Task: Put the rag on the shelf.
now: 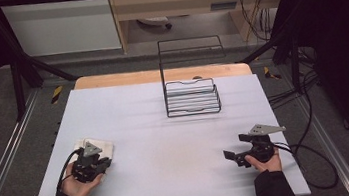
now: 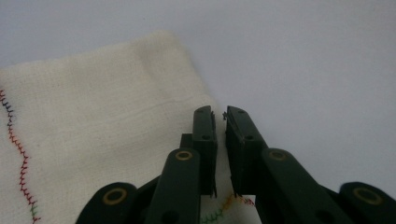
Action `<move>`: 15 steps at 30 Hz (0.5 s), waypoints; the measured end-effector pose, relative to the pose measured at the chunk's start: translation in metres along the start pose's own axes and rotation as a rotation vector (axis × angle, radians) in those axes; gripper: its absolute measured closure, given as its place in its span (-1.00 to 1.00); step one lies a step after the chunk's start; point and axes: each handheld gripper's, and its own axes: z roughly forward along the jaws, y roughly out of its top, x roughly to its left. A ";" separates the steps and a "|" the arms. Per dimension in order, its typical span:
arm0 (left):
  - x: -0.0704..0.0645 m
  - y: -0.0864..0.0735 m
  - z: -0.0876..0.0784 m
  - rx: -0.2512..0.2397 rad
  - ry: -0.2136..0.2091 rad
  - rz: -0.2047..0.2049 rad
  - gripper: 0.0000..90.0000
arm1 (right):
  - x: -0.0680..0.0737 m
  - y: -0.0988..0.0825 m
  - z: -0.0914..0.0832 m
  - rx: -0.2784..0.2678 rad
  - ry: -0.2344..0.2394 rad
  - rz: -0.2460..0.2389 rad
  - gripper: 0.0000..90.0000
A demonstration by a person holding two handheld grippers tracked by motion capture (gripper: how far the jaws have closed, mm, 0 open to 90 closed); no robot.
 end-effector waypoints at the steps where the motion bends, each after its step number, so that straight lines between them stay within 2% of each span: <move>1: 0.000 0.000 0.000 0.000 0.000 0.000 0.87 | 0.000 0.000 0.000 0.000 0.000 0.000 -0.97; 5: 0.001 0.001 0.000 0.004 0.005 0.000 0.96 | 0.000 0.000 0.000 0.000 0.000 0.001 -0.97; 8: 0.003 0.001 -0.001 0.002 -0.015 -0.019 0.98 | 0.000 0.000 0.000 -0.002 0.001 -0.001 -0.97; 12: 0.007 0.001 -0.004 -0.021 -0.045 -0.047 0.99 | 0.000 0.000 0.000 -0.003 0.002 0.001 -0.97; 15: 0.006 0.003 -0.012 -0.067 -0.071 -0.066 0.99 | 0.000 0.000 0.000 0.000 0.003 0.001 -0.97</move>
